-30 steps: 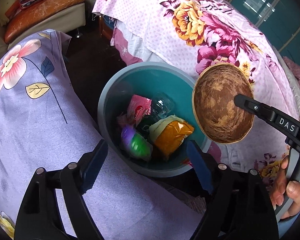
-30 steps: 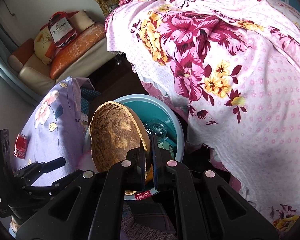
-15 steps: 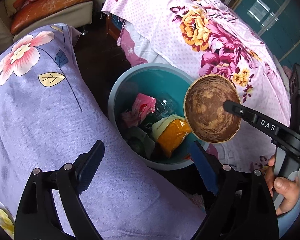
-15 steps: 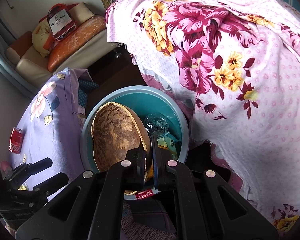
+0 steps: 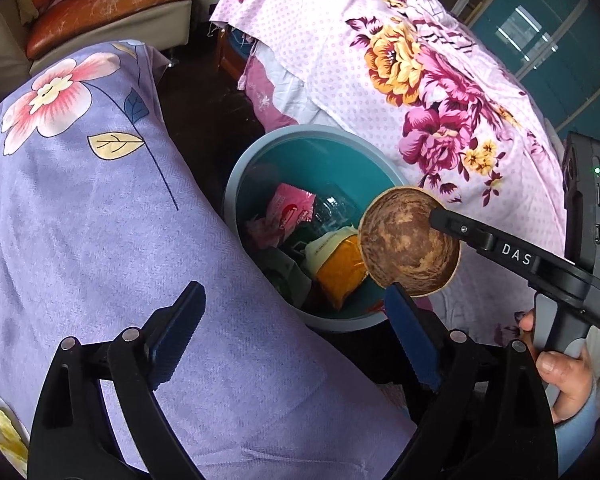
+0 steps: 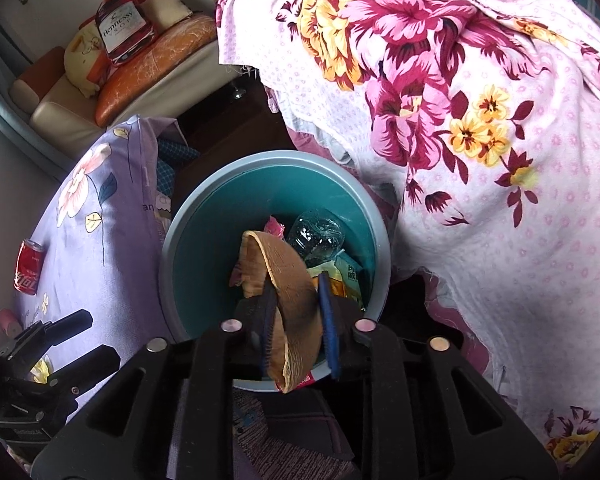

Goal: Collect trash
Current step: 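Open the left gripper to drop the container, then lower and release the bowl with the right, then move both open grippers back toward the yellow-patterned tissue on the table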

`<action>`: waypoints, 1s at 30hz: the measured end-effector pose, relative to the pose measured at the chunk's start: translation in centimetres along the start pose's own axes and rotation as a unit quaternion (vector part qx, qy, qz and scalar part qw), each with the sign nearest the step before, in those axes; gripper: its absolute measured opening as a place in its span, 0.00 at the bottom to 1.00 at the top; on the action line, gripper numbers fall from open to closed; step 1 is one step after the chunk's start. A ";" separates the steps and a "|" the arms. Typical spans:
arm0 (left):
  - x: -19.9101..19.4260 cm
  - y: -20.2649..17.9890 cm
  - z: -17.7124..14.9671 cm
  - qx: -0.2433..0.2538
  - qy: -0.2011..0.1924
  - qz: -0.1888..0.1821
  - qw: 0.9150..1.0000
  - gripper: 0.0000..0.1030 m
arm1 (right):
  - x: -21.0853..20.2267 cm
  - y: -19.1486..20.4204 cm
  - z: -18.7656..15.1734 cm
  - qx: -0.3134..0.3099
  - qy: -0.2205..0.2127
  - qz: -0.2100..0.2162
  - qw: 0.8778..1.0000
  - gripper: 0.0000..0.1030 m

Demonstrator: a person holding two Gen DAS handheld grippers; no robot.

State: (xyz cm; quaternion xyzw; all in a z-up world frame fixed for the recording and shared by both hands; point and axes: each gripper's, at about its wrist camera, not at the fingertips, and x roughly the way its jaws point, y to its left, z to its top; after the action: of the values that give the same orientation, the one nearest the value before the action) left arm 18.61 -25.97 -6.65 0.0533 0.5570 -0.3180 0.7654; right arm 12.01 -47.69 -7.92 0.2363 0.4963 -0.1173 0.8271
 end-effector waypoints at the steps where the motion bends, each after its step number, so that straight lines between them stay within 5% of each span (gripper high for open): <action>1: -0.1 0.1 0.0 -0.001 0.000 0.000 1.000 0.89 | -0.1 0.0 0.0 0.002 -0.001 0.002 1.000 0.24; 5: -0.4 0.4 -0.3 -0.006 -0.002 0.000 1.000 0.89 | -0.6 0.0 0.0 0.004 -0.008 0.002 1.000 0.33; 10: -1.1 0.8 -1.0 -0.012 -0.006 0.001 1.000 0.89 | -1.4 0.2 0.1 0.006 -0.012 0.008 1.000 0.64; 15: -2.4 1.4 -1.7 -0.020 -0.013 0.003 1.000 0.89 | -2.4 1.1 0.0 0.001 -0.010 0.013 1.000 0.71; 30: -7.7 6.1 -6.5 -0.066 -0.046 0.022 0.997 0.90 | -4.7 6.9 -2.1 -0.046 -0.006 0.028 0.999 0.72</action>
State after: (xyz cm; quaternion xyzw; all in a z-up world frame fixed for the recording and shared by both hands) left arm 15.29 -15.04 -3.89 0.0001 0.5398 -0.2657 0.7988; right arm 11.07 -40.85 -2.75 0.2110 0.4891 -0.0729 0.8432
